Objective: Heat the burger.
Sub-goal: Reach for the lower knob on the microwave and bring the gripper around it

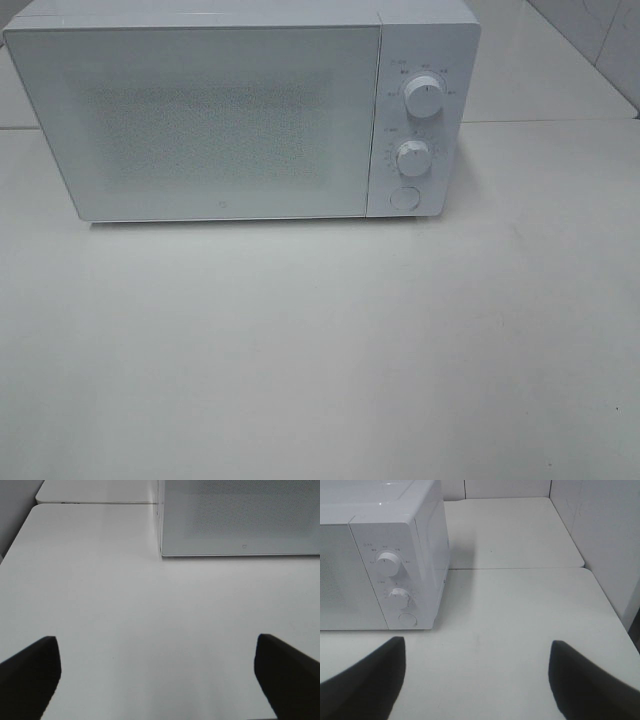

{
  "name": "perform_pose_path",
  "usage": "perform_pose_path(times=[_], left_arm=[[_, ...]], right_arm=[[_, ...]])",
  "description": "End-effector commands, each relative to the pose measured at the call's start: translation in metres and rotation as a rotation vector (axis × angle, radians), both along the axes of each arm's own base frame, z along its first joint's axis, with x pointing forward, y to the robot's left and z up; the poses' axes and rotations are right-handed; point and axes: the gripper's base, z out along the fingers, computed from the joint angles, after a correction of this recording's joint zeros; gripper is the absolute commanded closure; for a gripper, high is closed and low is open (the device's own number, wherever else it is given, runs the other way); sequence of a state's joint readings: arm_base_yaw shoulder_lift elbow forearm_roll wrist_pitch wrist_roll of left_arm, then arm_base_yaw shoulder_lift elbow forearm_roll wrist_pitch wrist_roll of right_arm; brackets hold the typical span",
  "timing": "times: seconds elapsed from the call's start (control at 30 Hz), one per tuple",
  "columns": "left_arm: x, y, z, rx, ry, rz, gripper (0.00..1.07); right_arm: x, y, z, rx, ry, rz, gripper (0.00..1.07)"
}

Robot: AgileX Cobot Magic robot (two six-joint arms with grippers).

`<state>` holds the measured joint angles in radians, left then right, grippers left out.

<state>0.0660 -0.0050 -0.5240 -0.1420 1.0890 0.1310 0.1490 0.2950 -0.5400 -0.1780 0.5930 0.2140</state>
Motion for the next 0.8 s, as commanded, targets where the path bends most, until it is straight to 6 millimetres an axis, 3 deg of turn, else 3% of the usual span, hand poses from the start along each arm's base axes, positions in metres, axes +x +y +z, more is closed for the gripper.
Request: perform_pose_path(times=[0.03,0.5,0.63,0.73,0.8], left_arm=[[-0.002,-0.001,0.001,-0.006,-0.032,0.0,0.09],[-0.002,-0.001,0.001,-0.006,-0.032,0.0,0.09],[-0.002,-0.001,0.001,-0.006,-0.032,0.0,0.09],[-0.002,-0.001,0.001,-0.006,-0.032,0.0,0.09],[-0.002,-0.001,0.001,-0.006,-0.032,0.0,0.09]], right_arm=[[0.014,0.003,0.005,0.004,-0.021,0.008,0.33],[0.073,0.016,0.002,-0.001,-0.032,0.057,0.33],[0.092,0.02,-0.002,0.0,-0.036,0.074,0.33],[0.095,0.02,-0.004,0.0,-0.034,0.076,0.33],[0.11,0.023,-0.01,0.0,-0.021,0.086,0.33]])
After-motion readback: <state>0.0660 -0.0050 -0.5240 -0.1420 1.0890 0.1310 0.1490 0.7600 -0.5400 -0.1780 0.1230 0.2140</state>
